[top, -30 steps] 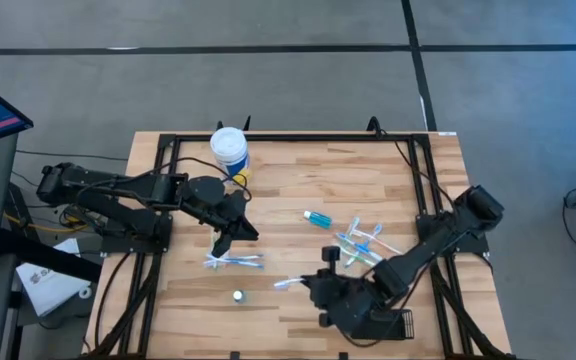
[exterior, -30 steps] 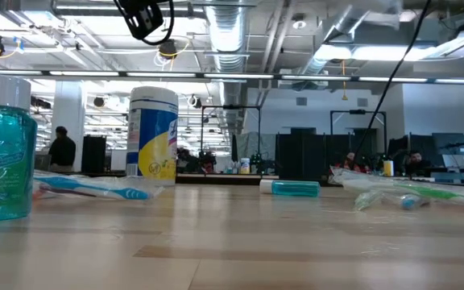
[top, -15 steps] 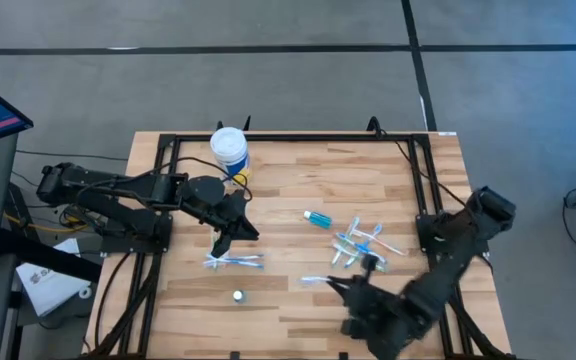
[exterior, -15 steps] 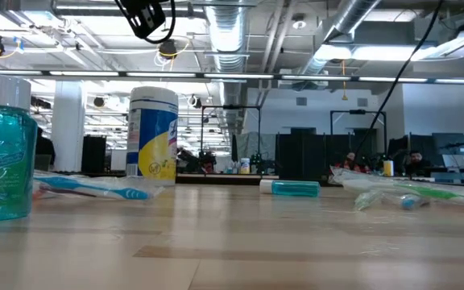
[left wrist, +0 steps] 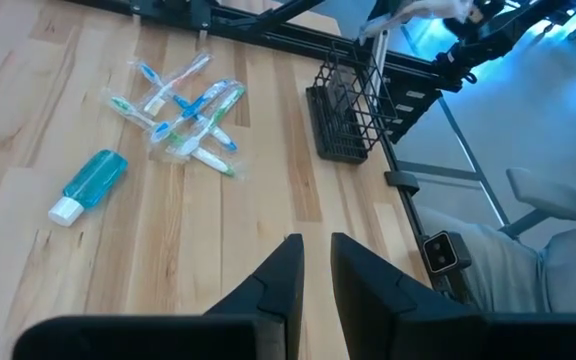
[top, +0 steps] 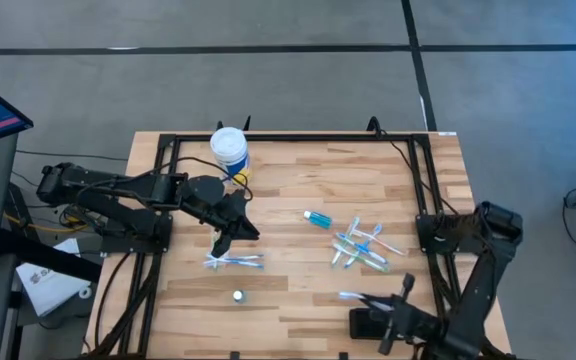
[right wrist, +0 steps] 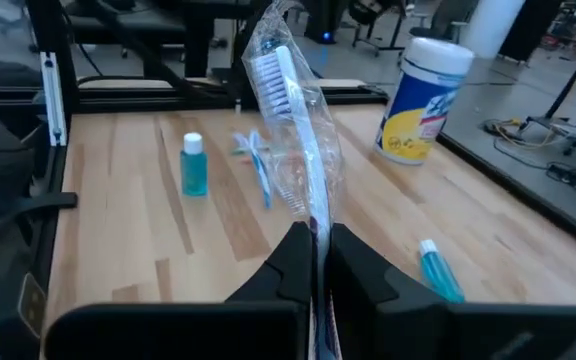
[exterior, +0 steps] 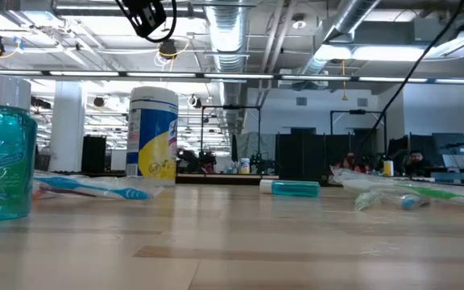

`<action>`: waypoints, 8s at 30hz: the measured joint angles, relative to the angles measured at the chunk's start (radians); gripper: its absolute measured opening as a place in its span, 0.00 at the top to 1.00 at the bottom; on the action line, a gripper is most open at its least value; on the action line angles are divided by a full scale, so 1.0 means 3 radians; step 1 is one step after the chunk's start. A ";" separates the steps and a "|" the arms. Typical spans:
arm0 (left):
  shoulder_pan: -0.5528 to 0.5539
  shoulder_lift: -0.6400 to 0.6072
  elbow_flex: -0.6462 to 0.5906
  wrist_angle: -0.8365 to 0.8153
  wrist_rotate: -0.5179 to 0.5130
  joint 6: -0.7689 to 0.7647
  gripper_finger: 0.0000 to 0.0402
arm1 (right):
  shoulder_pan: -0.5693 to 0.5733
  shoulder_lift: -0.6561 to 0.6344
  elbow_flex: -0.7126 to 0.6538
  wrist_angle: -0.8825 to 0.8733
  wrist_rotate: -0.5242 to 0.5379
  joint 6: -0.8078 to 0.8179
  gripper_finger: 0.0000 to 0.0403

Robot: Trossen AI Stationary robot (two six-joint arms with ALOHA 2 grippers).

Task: Pick & Place toothbrushing station
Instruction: Put the top left violet toothbrush into the wire organizer

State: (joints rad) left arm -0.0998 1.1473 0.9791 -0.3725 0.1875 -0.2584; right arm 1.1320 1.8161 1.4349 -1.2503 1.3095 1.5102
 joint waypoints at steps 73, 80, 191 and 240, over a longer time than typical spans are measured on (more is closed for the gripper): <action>-0.0191 0.0000 -0.1292 0.2827 0.0250 0.0060 0.88 | 0.0082 0.0619 0.0256 0.1797 0.0875 -0.0594 0.98; -0.0189 0.0000 -0.1292 0.2843 0.0250 0.0079 0.88 | 0.0060 0.0619 0.0466 0.2903 0.0575 -0.2432 0.98; -0.0548 0.2885 0.0332 0.5112 0.0178 0.0699 0.79 | 0.0034 -0.0420 -0.1751 0.5091 0.0699 -0.3114 0.97; -0.0656 0.3494 0.1320 0.4731 -0.0004 0.0948 0.90 | -0.0032 -0.0419 -0.1750 0.5117 0.0545 -0.3191 0.95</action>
State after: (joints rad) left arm -0.2966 2.1955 1.3750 1.0468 0.1863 0.0259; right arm 1.1225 1.6905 0.9100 0.2848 1.4731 0.5530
